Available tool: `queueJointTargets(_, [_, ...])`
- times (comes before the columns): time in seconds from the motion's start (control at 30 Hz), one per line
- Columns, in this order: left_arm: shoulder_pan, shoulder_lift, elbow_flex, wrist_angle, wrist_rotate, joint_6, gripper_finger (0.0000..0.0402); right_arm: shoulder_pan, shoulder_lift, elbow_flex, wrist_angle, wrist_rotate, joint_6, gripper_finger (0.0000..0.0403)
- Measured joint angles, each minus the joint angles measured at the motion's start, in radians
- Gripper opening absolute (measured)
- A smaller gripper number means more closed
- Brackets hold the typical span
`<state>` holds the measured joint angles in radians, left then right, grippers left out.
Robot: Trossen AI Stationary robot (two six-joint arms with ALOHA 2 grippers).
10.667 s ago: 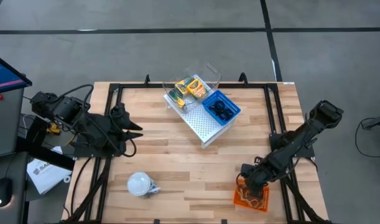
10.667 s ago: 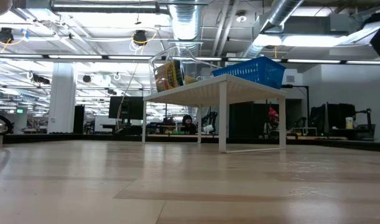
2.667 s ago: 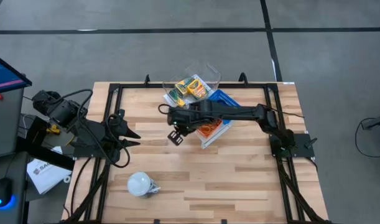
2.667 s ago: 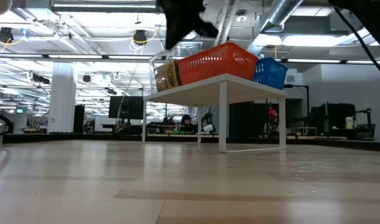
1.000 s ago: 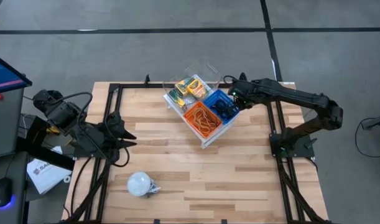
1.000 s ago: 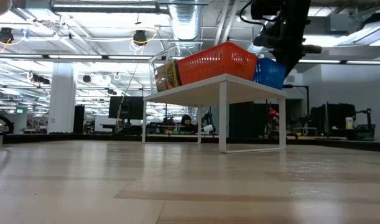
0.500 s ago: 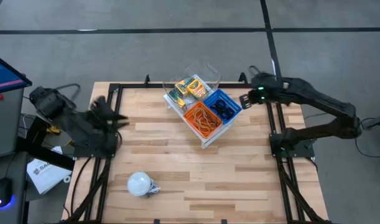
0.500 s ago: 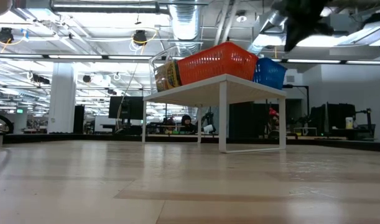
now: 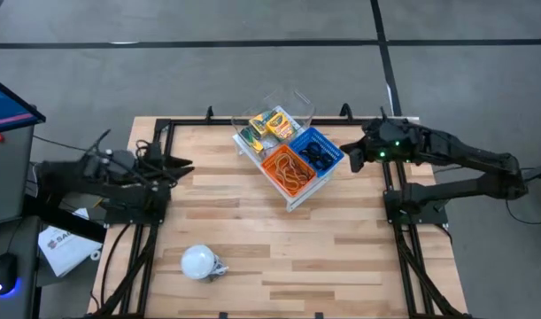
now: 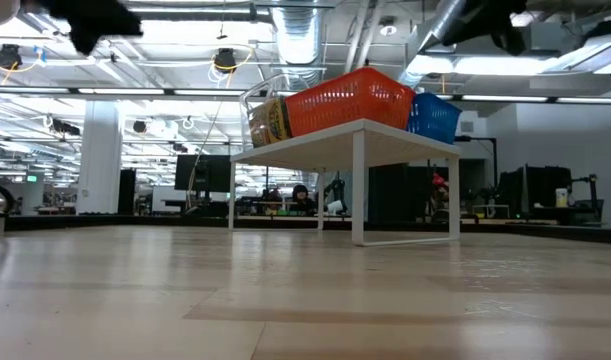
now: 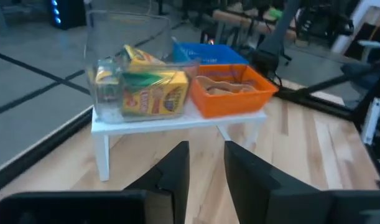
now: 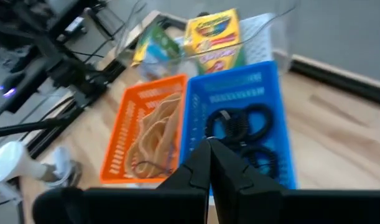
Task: Pick & Place Office Desk Supplies
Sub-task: Return to Home Position
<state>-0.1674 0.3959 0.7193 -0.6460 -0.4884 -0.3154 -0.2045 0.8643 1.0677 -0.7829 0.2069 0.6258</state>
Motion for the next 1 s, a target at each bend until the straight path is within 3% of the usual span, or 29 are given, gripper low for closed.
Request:
queueJointTargets(0.17, [0.173,-0.151,-0.192,0.089,0.214,0.068,0.0077,0.063,0.024,-0.018,0.058,0.022,0.037,0.0000])
queueJointTargets(0.3, [0.213,-0.243,-0.219,0.140,0.330,0.110,0.0054,0.113,0.048,-0.019,0.123,0.080,0.047,0.0000])
queueJointTargets(0.43, [0.219,-0.317,-0.225,0.167,0.322,0.116,0.0032,0.155,0.074,-0.018,0.178,0.134,0.048,0.0000])
queueJointTargets(0.6, [0.219,-0.315,-0.359,0.427,0.339,0.131,0.0020,0.203,0.112,-0.018,0.254,0.188,0.055,0.0000])
queueJointTargets(1.0, [0.197,-0.370,-0.605,0.533,0.373,0.133,0.0019,0.302,0.172,-0.018,0.306,0.224,0.090,0.0000])
